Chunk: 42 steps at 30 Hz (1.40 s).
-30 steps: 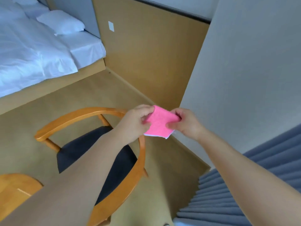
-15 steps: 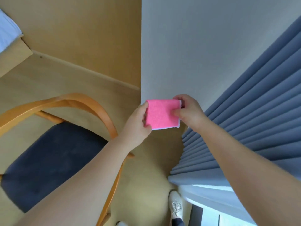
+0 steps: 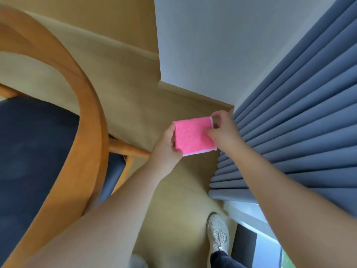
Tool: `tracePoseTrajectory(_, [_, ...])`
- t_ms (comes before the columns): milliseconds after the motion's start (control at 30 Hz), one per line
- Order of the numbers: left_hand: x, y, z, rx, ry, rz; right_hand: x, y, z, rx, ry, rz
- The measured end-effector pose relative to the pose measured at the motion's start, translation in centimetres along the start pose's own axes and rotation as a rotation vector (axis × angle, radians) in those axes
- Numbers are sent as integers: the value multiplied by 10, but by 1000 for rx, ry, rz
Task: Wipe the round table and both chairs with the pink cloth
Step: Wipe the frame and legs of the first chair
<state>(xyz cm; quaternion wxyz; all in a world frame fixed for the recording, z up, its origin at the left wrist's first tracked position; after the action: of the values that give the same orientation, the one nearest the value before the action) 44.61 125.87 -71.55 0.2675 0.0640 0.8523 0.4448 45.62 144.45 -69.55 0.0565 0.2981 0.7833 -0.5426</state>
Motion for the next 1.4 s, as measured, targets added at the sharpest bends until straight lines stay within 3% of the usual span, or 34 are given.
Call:
tracePoseTrajectory(333, [74,-130,61,-92,149,155,82,114,80,162,16,-163])
tracePoseTrajectory(500, [97,-162,70,-102,214,196,101,127,93,176,15,-286])
tracePoseTrajectory(667, [58,-182,52,-75,330,129,93,95,102,201,-16,-369])
tracePoseTrajectory(1000, [-37,-187,2,310,351,151,46,52,186,336,-176,-528])
tracePoseTrajectory(1167, [-74,-192,-5,474,374,95,-5,57,224,276,-226,-734])
tracePoseTrajectory(1300, [-90,-184,-16,775,399,171,-30,71,247,411,-293,-788])
tracePoseTrajectory(1400, [-101,-174,-24,901,411,234,-31,75,253,693,-346,-705])
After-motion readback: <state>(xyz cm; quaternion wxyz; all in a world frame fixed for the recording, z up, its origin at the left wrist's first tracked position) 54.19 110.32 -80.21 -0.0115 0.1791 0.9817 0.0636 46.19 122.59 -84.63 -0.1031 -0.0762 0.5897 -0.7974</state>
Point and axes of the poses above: each hand's wrist, its own x-axis towards the middle knuckle, its own z-axis out of the palm, y = z × x, the point moved 6 cm from there along x, towards the middle knuckle, and after that the axes turned 10 degrees about x, right-handed, at the moved point
